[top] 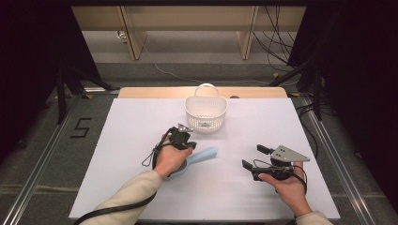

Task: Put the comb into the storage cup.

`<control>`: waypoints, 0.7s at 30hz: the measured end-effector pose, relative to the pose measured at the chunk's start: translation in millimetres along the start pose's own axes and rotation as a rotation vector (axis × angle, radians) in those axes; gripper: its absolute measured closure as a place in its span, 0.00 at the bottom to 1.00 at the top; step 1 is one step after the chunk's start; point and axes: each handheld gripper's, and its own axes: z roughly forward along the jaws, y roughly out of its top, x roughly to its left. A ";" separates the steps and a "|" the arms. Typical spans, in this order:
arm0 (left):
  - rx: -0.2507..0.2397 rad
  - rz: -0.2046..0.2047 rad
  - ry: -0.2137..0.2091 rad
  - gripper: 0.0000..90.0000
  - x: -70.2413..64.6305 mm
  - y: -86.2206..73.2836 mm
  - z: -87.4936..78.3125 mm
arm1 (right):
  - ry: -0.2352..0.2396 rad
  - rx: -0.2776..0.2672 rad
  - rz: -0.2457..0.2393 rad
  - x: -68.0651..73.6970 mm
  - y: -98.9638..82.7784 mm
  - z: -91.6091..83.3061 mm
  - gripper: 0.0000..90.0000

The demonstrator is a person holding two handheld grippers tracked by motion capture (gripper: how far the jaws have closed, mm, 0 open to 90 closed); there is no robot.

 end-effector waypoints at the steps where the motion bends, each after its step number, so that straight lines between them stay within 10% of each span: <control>1: 0.015 -0.008 0.002 1.00 -1.7 3.0 3.3 | 0.002 0.000 -0.001 0.0 0.0 0.1 0.18; 21: 0.136 -0.028 0.008 1.00 -22.0 22.1 43.4 | 0.011 0.003 -0.009 1.1 0.3 0.2 0.18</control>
